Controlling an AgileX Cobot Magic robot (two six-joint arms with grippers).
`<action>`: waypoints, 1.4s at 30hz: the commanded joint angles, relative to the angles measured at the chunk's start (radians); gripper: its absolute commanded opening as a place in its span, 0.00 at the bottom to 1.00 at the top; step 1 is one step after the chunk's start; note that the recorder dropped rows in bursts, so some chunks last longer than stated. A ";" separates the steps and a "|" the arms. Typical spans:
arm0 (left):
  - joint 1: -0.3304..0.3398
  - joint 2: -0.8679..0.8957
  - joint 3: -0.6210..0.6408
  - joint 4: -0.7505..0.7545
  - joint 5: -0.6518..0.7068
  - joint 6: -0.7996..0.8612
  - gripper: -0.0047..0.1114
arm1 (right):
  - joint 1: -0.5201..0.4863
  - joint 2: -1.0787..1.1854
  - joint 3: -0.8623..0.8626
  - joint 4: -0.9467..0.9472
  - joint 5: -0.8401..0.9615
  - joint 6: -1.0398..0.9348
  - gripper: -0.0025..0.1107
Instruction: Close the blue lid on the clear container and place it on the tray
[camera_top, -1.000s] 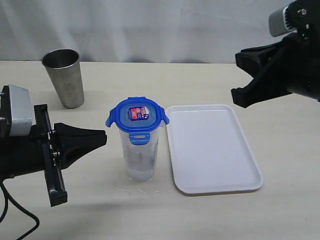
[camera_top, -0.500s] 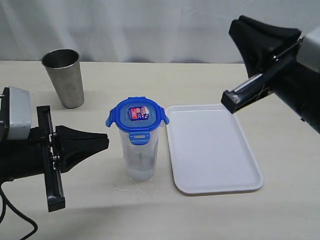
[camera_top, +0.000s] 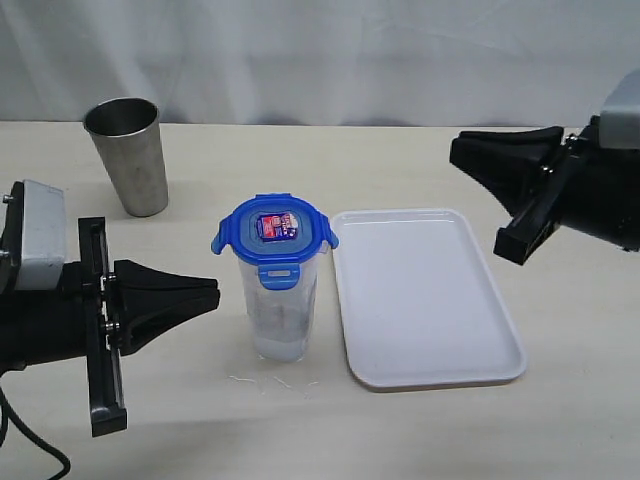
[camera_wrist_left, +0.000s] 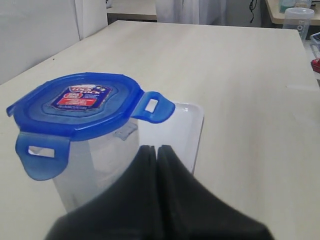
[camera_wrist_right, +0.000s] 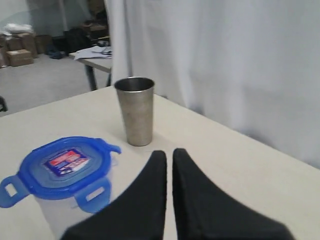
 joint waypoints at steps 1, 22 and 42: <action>-0.005 0.001 0.005 0.003 0.008 -0.006 0.04 | 0.011 0.142 -0.061 -0.062 -0.072 0.013 0.06; -0.035 0.140 0.005 -0.204 0.008 0.140 0.04 | 0.015 0.498 -0.277 -0.088 -0.110 -0.060 0.06; -0.035 0.250 -0.060 -0.227 -0.042 0.159 0.04 | 0.131 0.498 -0.277 -0.034 -0.016 -0.139 0.06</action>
